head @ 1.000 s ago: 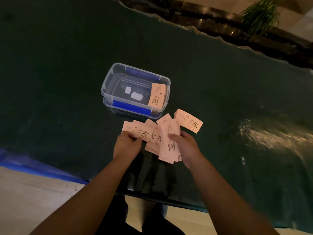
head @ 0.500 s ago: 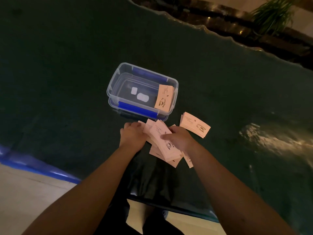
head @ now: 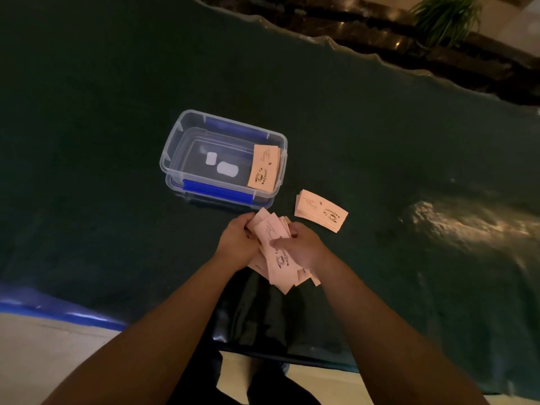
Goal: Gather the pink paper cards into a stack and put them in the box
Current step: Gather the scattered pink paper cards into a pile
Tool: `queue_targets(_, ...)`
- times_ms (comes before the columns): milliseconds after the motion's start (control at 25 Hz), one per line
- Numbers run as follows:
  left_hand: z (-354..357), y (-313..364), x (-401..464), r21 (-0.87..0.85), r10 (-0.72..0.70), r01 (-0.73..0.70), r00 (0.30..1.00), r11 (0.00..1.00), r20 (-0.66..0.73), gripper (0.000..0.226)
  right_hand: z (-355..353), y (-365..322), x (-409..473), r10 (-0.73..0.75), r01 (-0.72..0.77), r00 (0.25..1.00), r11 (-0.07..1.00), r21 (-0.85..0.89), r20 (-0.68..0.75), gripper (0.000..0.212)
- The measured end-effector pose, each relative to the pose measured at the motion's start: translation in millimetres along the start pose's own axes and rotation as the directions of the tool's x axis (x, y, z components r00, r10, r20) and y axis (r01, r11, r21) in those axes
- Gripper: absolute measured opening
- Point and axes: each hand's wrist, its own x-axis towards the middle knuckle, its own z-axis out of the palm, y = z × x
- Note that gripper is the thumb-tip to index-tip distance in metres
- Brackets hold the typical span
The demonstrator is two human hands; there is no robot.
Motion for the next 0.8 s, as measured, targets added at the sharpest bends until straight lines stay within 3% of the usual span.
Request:
queue_targets(160, -0.1, -4.2, -7.5, -0.153, 0.01, -0.005, 0.999, 0.988, 0.031, 0.061, -1.5, 12.1, -5.4, 0.043, -0.047, 0.999, 0.982, 0.181, 0.022, 0.054)
queue_targets(280, -1.9, -14.5, -21.1, -0.131, -0.095, 0.088, 0.994, 0.988, -0.054, 0.056, -2.9, 21.3, -6.8, 0.047, -0.046, 0.999, 0.973, 0.224, -0.001, 0.064)
queue_targets(360, -0.8, -22.4, -32.6, -0.118, -0.259, 0.252, 0.965, 0.961, -0.047, 0.059, -3.3, 23.2, -9.5, 0.044, -0.042, 0.999, 0.986, 0.159, -0.008, 0.074)
queue_targets(480, 8.7, -28.9, -51.1, -0.274, -0.428, 0.417, 0.903, 0.866, 0.023, 0.066, -0.4, 29.1, -7.1, 0.007, -0.014, 0.997, 0.995, -0.103, -0.074, 0.067)
queue_targets(640, 27.6, -21.7, -61.2, -0.473, -0.408, 0.421, 0.903, 0.774, 0.135, 0.051, 7.1, 28.9, -14.8, -0.081, 0.052, 0.995, 0.926, -0.373, -0.061, 0.063)
queue_targets(800, 34.7, -10.4, -60.9, -0.503, -0.444, 0.439, 0.888, 0.745, 0.118, 0.054, 12.6, 31.0, -19.9, -0.06, 0.035, 0.996, 0.94, -0.341, -0.062, 0.055)
